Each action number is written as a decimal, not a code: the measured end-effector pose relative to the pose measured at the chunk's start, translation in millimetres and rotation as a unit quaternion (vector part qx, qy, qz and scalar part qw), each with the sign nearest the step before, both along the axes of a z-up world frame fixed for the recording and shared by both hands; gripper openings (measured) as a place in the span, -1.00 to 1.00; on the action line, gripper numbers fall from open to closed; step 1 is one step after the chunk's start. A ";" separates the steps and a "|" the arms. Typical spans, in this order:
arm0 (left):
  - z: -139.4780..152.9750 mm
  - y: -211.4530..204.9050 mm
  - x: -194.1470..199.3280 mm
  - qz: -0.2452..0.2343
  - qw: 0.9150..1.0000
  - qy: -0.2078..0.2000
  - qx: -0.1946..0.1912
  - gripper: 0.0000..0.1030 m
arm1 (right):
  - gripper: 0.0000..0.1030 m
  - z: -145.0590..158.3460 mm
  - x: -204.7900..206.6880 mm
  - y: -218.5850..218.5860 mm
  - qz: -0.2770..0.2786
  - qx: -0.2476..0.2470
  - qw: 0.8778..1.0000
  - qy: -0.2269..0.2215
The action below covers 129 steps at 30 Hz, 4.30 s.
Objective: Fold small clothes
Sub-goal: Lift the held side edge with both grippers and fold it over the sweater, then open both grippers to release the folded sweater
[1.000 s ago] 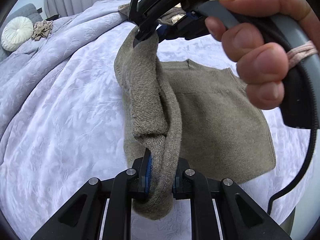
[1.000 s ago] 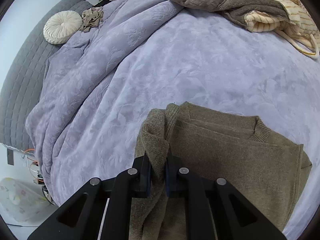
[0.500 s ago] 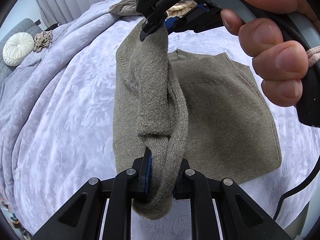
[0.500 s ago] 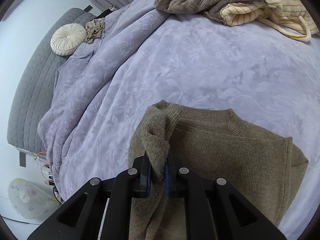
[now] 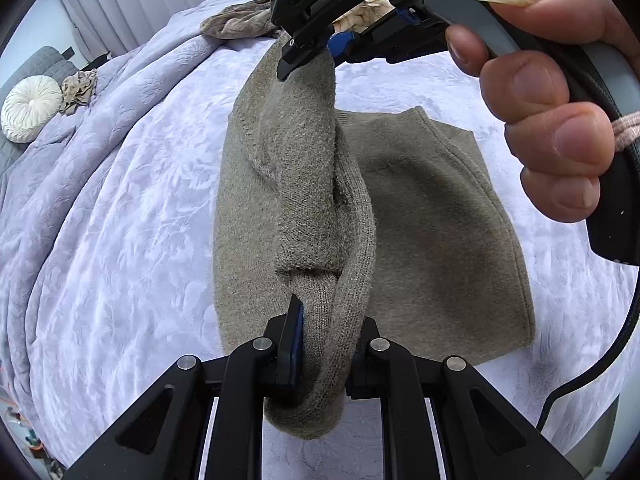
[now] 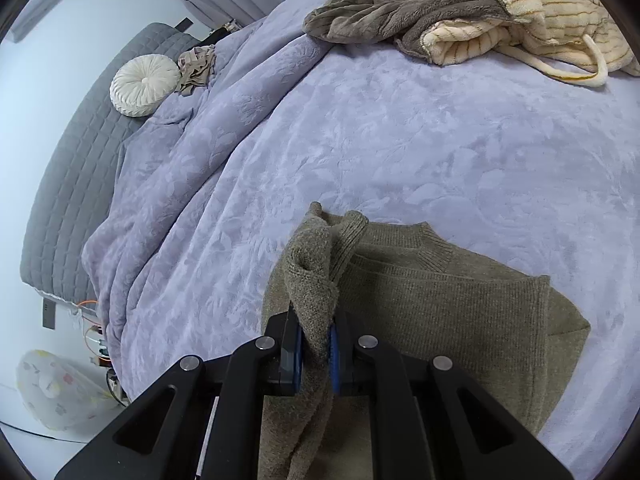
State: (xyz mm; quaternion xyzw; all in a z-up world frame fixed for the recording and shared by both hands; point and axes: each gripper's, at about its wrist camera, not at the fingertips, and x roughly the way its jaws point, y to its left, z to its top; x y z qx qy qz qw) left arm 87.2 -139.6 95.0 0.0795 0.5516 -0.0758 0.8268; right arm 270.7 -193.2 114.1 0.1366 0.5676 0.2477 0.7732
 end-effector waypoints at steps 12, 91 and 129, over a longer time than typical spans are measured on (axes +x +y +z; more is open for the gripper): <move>-6.6 -30.3 2.7 -0.012 1.000 0.006 0.018 -0.68 | -0.79 -0.8 -5.7 -38.3 -0.007 0.002 1.000 -0.008; -46.8 -145.2 -3.9 -0.077 0.992 0.028 0.097 -0.67 | -0.79 -65.9 -22.4 -164.3 -0.058 0.005 0.998 -0.011; 12.5 -30.0 -18.4 -0.102 0.966 0.053 -0.233 0.36 | 0.18 -34.3 -62.8 -184.1 -0.083 -0.020 0.995 -0.059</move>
